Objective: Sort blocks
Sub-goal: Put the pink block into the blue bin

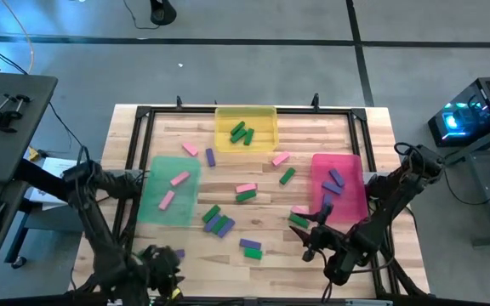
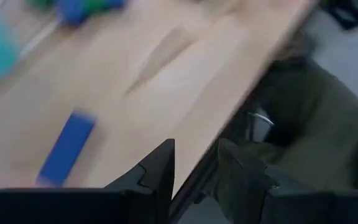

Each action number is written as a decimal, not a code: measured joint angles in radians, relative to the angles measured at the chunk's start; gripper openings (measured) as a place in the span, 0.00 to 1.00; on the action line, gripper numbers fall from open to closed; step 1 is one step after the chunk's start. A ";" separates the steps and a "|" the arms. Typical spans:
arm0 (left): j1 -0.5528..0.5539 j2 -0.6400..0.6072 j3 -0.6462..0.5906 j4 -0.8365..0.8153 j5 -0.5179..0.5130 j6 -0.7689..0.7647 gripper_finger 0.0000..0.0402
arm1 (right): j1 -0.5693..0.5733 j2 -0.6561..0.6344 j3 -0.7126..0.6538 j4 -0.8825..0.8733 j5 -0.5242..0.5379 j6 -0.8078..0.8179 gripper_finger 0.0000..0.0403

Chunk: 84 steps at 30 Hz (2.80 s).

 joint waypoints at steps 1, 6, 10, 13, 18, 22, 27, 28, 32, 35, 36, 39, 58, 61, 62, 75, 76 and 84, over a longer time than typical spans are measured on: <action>-0.010 0.015 0.000 -0.034 0.026 -0.100 0.28 | 0.000 0.000 0.000 0.001 0.000 -0.007 0.47; -0.045 0.085 -0.001 -0.149 0.213 -0.408 0.34 | -0.001 0.000 0.000 0.004 0.000 -0.027 0.47; -0.055 0.105 -0.001 -0.183 0.328 -0.482 0.44 | -0.001 0.000 0.000 0.004 0.001 -0.038 0.47; -0.040 0.105 -0.001 -0.223 0.354 -0.488 0.51 | -0.001 0.000 0.000 0.004 0.002 -0.040 0.47; -0.004 0.099 -0.018 -0.322 0.441 -0.503 0.55 | -0.001 0.000 0.000 0.004 0.003 -0.039 0.47; 0.016 0.062 -0.107 -0.261 0.440 -0.495 0.53 | -0.001 0.000 0.000 0.004 0.003 -0.040 0.47; 0.033 0.002 -0.253 -0.079 0.459 -0.433 0.49 | -0.001 0.000 0.000 0.004 0.003 -0.040 0.47; 0.037 -0.005 -0.277 -0.057 0.479 -0.421 0.48 | -0.001 0.000 0.000 0.004 0.003 -0.040 0.47; 0.056 -0.014 -0.365 0.031 0.553 -0.334 0.45 | -0.001 0.000 0.000 0.005 0.003 -0.038 0.47; 0.068 -0.014 -0.413 0.112 0.565 -0.280 0.43 | -0.001 0.000 0.000 0.009 0.003 -0.038 0.47; 0.072 -0.015 -0.427 0.139 0.565 -0.272 0.42 | -0.001 0.000 0.000 0.011 0.003 -0.038 0.47; 0.085 -0.019 -0.439 0.169 0.558 -0.230 0.41 | -0.001 0.000 0.000 0.013 0.003 -0.036 0.47; 0.083 -0.020 -0.351 0.177 0.415 -0.297 0.44 | -0.027 0.000 0.000 0.025 -0.002 -0.034 0.47; 0.065 -0.020 -0.367 0.233 0.395 -0.409 0.51 | -0.027 0.000 0.000 0.026 -0.002 -0.037 0.47; 0.058 -0.020 -0.372 0.232 0.370 -0.446 0.53 | -0.027 0.000 0.000 0.025 -0.002 -0.038 0.47; 0.085 0.023 -0.442 0.244 0.425 -0.529 0.68 | -0.027 0.000 0.000 0.025 -0.004 -0.039 0.47; 0.084 0.023 -0.442 0.244 0.431 -0.526 0.68 | -0.027 0.000 0.000 0.025 -0.004 -0.039 0.47; 0.048 0.024 -0.441 0.232 0.476 -0.486 0.58 | -0.027 0.000 0.000 0.025 -0.004 -0.039 0.47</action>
